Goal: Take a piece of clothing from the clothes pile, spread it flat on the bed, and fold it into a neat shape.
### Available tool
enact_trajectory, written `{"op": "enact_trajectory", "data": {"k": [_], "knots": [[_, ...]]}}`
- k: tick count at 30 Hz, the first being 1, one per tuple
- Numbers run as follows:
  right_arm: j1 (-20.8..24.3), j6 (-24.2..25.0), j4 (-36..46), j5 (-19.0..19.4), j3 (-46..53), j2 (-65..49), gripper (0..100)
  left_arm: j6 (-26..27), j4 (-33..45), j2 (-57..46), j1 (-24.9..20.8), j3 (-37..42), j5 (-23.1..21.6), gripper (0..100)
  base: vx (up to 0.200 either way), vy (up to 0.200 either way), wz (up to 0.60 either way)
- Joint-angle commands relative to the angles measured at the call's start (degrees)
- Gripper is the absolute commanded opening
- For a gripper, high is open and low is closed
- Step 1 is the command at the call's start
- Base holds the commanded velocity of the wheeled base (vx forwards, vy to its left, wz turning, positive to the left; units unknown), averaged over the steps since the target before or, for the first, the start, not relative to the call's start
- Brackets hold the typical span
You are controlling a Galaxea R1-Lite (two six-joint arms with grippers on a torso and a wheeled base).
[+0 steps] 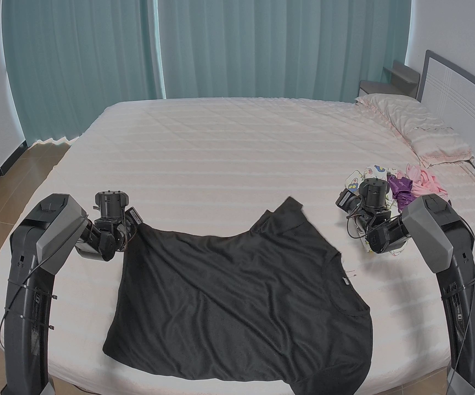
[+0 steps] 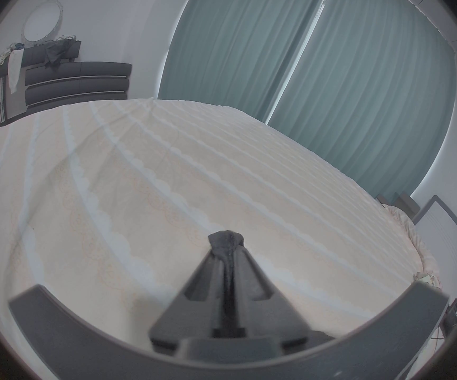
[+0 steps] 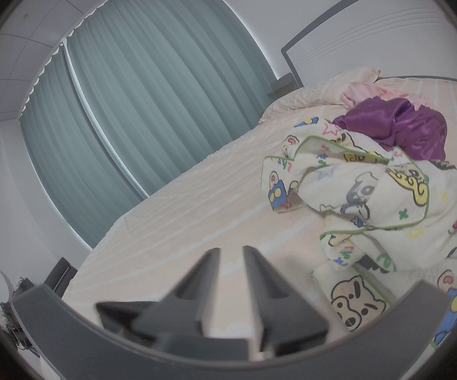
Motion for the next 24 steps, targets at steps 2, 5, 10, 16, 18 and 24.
{"op": "enact_trajectory", "data": {"k": [2,5,10,16,18,24], "knots": [[0.36,-0.3,1.41,0.14,0.01,0.78,100,-0.07,-0.03,0.54,-0.25,0.15,-0.17,100,0.0,0.0,0.0],[0.27,-0.56,3.07,0.14,0.36,0.87,100,-0.07,0.06,0.71,-0.25,0.15,-0.17,100,0.0,0.0,0.0],[-0.43,-0.91,3.25,0.31,2.83,-0.18,100,0.02,-0.03,0.89,0.02,0.23,0.01,100,0.0,0.0,0.0],[-1.4,-0.74,2.11,8.31,19.79,-9.33,100,-0.16,-0.03,-4.56,2.21,5.6,-0.87,100,0.0,0.0,0.0],[-1.66,-1.35,0.79,13.23,25.5,-11.08,100,-0.25,-0.21,-7.29,2.83,9.02,-2.19,100,0.0,0.0,0.0],[-0.52,-2.14,-0.26,14.9,27.44,-9.41,100,-7.19,-3.28,-14.58,4.59,21.42,-8.96,100,0.0,0.0,0.0]]}}
